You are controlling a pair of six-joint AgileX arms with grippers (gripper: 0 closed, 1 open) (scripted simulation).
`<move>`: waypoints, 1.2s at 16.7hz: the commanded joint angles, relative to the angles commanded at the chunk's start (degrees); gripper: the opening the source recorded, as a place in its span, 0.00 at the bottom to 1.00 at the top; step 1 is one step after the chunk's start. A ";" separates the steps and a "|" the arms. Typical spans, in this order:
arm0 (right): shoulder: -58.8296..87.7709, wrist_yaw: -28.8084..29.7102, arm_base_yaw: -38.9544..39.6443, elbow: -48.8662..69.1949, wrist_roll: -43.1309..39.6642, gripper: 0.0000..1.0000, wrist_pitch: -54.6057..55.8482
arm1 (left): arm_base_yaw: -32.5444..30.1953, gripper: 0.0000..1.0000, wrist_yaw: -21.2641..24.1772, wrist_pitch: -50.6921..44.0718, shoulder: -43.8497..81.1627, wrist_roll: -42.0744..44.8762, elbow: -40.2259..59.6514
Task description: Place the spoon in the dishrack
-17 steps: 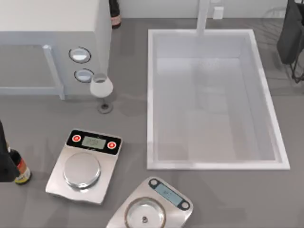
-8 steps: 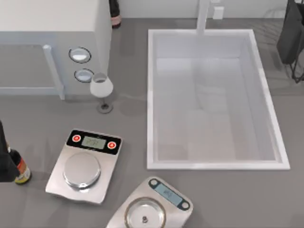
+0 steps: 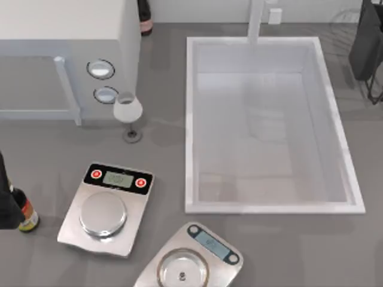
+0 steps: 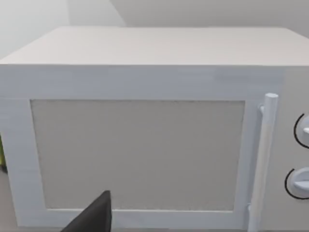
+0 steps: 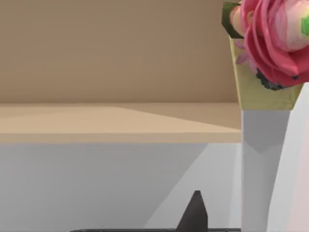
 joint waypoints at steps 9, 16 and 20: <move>27.42 12.04 11.72 -7.06 -0.20 0.00 35.33 | 0.00 1.00 0.00 0.00 0.00 0.00 0.00; 30.45 13.82 13.48 -8.26 -0.14 0.00 38.85 | 0.00 1.00 0.00 0.00 0.00 0.00 0.00; 30.45 13.82 13.48 -8.26 -0.14 0.30 38.85 | 0.00 1.00 0.00 0.00 0.00 0.00 0.00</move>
